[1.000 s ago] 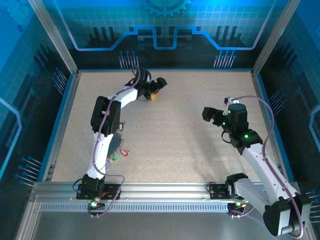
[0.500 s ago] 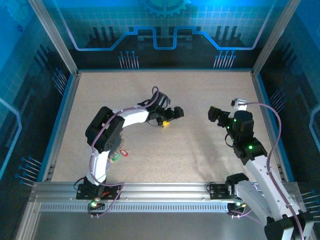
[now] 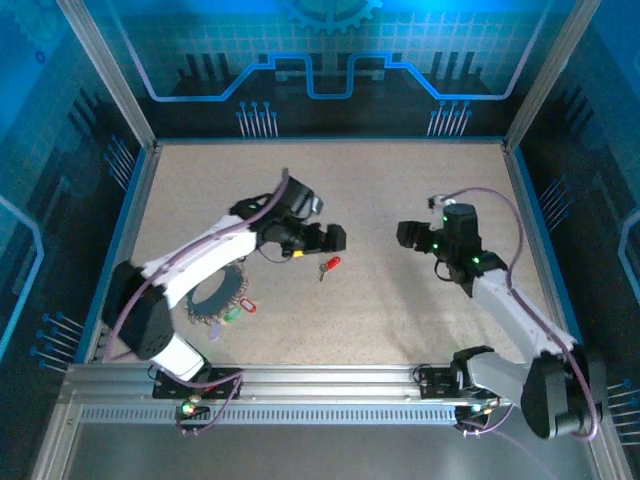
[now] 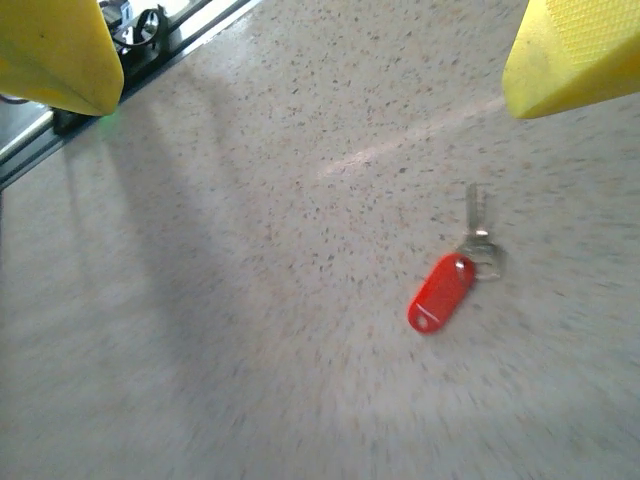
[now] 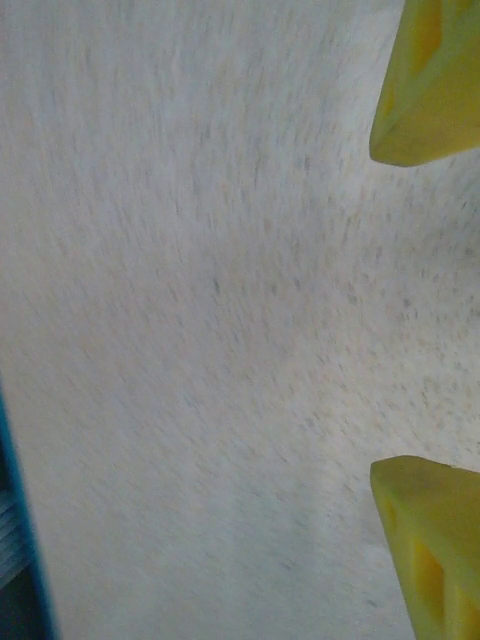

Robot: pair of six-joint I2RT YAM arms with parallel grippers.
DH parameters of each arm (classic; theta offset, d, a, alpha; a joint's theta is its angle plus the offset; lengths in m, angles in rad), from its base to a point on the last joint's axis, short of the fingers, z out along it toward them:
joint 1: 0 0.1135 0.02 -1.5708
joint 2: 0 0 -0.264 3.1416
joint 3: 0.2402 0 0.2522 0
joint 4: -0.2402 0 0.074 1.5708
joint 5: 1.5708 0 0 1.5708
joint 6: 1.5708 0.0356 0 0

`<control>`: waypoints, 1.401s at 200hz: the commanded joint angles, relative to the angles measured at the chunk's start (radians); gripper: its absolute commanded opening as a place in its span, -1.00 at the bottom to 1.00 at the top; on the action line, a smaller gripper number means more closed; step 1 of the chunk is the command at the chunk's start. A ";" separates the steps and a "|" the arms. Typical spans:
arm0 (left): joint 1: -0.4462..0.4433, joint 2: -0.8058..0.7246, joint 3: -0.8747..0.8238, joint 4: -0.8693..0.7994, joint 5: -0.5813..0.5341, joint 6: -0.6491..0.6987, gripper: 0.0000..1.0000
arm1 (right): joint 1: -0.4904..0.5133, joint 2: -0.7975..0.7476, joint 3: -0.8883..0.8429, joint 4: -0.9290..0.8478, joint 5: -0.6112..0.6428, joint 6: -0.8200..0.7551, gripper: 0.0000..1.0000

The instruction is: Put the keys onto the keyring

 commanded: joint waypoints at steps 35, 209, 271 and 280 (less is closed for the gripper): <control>0.370 -0.242 -0.203 -0.220 -0.099 -0.007 0.98 | 0.221 0.454 0.320 -0.143 -0.302 -0.102 -0.15; 0.559 -0.429 -0.437 -0.028 -0.388 0.244 0.98 | 0.525 0.822 0.586 -0.287 0.052 0.150 -0.39; 0.559 -0.358 -0.458 -0.053 -0.370 0.160 0.98 | 0.535 0.804 0.553 -0.277 0.190 0.140 -0.74; 0.559 -0.329 -0.454 -0.070 -0.358 0.126 0.98 | 0.534 0.803 0.549 -0.276 0.193 0.140 -0.79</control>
